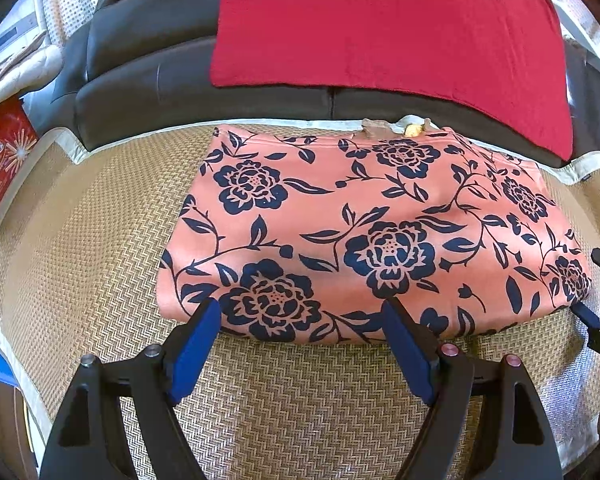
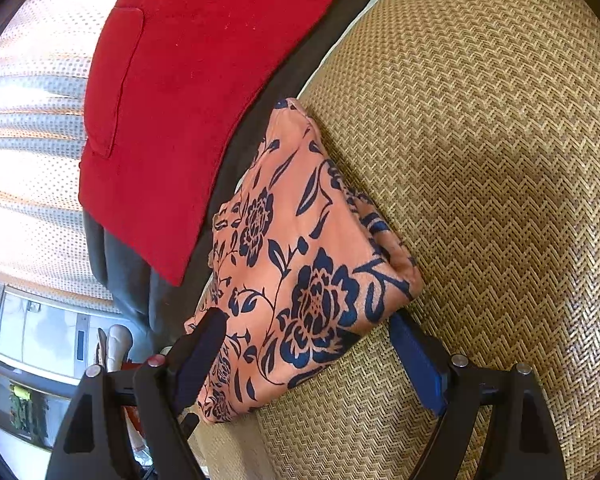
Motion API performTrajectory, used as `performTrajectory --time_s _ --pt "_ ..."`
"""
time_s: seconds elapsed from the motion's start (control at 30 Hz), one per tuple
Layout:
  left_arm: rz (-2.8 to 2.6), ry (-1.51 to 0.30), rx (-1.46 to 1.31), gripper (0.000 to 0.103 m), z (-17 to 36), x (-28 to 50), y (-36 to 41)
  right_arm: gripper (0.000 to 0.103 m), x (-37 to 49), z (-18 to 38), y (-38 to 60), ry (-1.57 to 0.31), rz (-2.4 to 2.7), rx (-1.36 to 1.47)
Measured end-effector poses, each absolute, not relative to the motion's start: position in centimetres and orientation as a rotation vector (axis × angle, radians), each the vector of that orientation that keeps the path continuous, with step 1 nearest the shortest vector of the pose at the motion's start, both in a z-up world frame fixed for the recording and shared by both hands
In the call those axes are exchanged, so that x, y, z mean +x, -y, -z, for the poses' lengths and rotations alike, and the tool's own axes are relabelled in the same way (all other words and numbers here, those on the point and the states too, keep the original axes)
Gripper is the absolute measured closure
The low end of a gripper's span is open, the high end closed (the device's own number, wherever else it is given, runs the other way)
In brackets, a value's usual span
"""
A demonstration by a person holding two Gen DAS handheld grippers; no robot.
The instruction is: Fold small clothes
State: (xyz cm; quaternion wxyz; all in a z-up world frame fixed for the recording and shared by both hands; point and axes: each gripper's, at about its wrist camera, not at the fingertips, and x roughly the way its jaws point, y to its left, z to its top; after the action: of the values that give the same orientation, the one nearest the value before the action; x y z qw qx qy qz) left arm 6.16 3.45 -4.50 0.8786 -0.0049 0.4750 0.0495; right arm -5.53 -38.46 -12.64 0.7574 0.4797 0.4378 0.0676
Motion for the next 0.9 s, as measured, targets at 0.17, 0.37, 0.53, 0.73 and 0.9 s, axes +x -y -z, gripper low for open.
performTrajectory --time_s 0.17,0.37,0.53,0.73,0.9 --pt "-0.103 -1.003 -0.005 0.021 4.9 6.5 -3.3 0.016 -4.3 13.3 38.3 -0.949 -0.142 1.056" --pt "-0.098 -1.018 -0.001 0.021 5.3 7.0 -3.0 0.016 -3.7 13.7 38.1 -0.940 -0.133 1.062" --pt "-0.090 -1.032 -0.001 0.021 5.8 7.5 -2.5 0.016 -3.6 13.9 38.1 -0.935 -0.135 1.063" --pt "-0.050 -1.035 0.009 0.021 6.2 8.7 -0.8 0.018 -3.2 13.7 37.8 -0.949 -0.124 1.019" --pt "-0.021 -1.036 0.037 0.021 6.2 9.7 0.9 0.018 -3.1 13.4 37.6 -0.955 -0.114 0.999"
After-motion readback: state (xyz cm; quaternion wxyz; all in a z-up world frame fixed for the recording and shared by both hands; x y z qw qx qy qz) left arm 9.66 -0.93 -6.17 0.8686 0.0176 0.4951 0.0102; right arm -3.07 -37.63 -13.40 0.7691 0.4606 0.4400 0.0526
